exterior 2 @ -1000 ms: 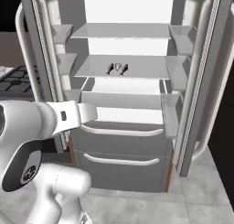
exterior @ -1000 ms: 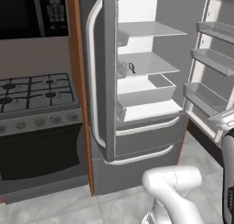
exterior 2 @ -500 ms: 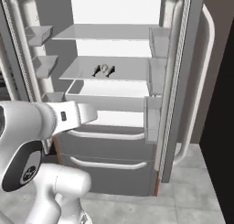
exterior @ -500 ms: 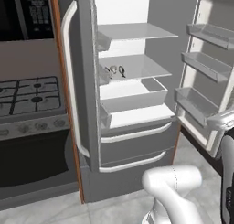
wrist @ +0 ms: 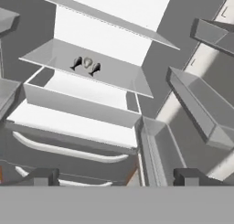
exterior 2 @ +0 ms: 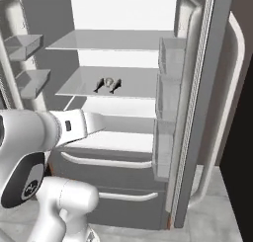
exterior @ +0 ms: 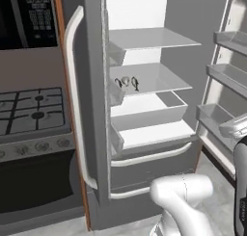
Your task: Place one mushroom and one fish in each tupperware on the nearby counter, to pack two identical lunches.
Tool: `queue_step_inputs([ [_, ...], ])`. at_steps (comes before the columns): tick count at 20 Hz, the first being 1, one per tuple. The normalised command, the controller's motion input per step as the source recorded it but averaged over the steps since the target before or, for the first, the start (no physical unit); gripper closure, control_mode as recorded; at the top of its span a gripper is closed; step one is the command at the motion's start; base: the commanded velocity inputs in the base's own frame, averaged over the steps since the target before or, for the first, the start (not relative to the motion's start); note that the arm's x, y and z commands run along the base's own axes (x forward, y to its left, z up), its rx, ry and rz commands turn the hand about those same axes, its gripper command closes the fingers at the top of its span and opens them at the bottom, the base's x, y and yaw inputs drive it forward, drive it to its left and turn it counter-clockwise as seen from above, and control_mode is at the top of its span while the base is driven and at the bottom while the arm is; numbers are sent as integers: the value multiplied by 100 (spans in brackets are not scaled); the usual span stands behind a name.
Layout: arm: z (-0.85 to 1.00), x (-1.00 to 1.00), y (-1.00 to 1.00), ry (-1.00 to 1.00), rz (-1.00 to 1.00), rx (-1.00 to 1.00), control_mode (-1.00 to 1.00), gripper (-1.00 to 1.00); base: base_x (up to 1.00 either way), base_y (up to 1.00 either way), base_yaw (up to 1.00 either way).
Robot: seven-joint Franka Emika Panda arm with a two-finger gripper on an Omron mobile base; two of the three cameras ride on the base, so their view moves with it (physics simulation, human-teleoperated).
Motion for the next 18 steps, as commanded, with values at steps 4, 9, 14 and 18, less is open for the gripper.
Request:
queue_step_inputs([
  [4,0,0,0,0,0,0,100,-100,61,-5,4],
  [9,0,0,0,0,0,0,100,-100,62,-7,5],
  [14,0,0,0,0,0,0,100,-100,78,0,6],
  [18,0,0,0,0,0,0,100,-100,76,-3,7],
])
